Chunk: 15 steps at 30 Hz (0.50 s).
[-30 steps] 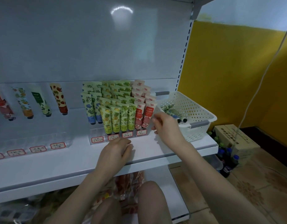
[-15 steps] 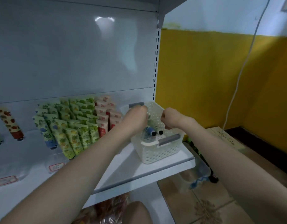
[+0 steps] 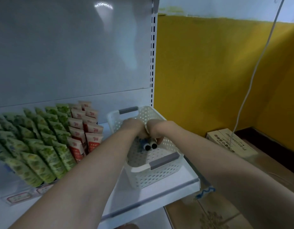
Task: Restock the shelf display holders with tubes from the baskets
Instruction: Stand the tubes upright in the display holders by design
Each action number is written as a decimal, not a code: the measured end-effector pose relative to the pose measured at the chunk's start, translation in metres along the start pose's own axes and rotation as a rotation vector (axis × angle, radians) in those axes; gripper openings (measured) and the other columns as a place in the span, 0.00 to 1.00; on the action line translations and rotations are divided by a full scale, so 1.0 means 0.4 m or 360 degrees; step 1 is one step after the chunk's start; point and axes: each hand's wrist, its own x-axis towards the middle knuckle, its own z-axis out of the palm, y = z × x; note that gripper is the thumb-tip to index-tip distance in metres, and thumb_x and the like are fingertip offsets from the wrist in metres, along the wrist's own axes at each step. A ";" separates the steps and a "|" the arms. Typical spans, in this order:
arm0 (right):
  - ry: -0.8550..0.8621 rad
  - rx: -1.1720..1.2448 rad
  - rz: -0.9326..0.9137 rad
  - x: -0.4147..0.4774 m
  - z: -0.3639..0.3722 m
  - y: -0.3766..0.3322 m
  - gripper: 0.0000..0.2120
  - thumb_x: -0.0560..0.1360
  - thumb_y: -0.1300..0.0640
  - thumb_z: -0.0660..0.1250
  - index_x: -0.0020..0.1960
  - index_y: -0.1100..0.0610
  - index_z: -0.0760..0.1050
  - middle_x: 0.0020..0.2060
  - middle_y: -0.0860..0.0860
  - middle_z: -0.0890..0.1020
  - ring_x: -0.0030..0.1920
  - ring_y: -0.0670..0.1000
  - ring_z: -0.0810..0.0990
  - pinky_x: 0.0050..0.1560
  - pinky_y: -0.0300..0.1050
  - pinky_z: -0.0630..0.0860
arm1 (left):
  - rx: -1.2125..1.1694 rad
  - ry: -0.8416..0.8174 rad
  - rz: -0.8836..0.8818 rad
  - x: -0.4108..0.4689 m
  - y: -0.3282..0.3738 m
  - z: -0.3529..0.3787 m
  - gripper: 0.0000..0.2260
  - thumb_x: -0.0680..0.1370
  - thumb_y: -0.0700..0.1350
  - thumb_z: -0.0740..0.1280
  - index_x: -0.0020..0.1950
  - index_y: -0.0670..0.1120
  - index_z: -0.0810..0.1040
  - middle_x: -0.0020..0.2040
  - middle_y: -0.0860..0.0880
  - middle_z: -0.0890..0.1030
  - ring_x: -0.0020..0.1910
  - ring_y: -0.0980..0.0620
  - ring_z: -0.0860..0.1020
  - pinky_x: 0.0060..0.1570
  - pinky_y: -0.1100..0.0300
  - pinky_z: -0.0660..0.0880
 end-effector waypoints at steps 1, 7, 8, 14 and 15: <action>-0.0045 0.0032 0.0017 -0.002 0.004 -0.002 0.04 0.78 0.70 0.56 0.50 0.66 0.69 0.45 0.62 0.74 0.47 0.60 0.80 0.52 0.50 0.79 | 0.0021 -0.0051 0.0010 0.000 -0.007 -0.007 0.27 0.73 0.60 0.67 0.66 0.47 0.71 0.65 0.43 0.72 0.62 0.44 0.73 0.55 0.56 0.69; -0.0107 0.0066 0.0105 0.012 0.022 -0.001 0.04 0.78 0.64 0.61 0.50 0.66 0.70 0.36 0.58 0.78 0.50 0.58 0.83 0.53 0.52 0.79 | -0.0016 -0.0503 -0.0010 -0.012 -0.033 -0.030 0.24 0.74 0.57 0.66 0.65 0.45 0.72 0.63 0.44 0.74 0.58 0.44 0.74 0.55 0.56 0.71; -0.0115 0.0041 0.0104 0.010 0.021 -0.003 0.03 0.77 0.65 0.62 0.46 0.65 0.70 0.33 0.58 0.77 0.49 0.58 0.83 0.53 0.52 0.79 | -0.0012 -0.0514 0.0011 -0.016 -0.033 -0.029 0.21 0.74 0.56 0.67 0.62 0.46 0.74 0.59 0.44 0.76 0.54 0.45 0.74 0.52 0.56 0.72; 0.0016 0.0006 0.0074 -0.012 0.005 -0.010 0.09 0.74 0.65 0.65 0.35 0.61 0.69 0.29 0.55 0.76 0.29 0.51 0.78 0.44 0.45 0.79 | -0.0235 -0.0300 0.0001 -0.025 -0.014 -0.016 0.10 0.77 0.49 0.66 0.47 0.41 0.75 0.37 0.46 0.72 0.42 0.48 0.73 0.42 0.59 0.71; 0.0032 0.0048 0.0070 -0.018 -0.001 -0.008 0.09 0.74 0.65 0.65 0.36 0.61 0.68 0.31 0.55 0.75 0.28 0.50 0.77 0.40 0.44 0.79 | -0.0302 -0.0268 -0.0019 -0.023 -0.012 -0.018 0.10 0.76 0.46 0.67 0.40 0.41 0.73 0.35 0.46 0.72 0.38 0.47 0.74 0.38 0.59 0.73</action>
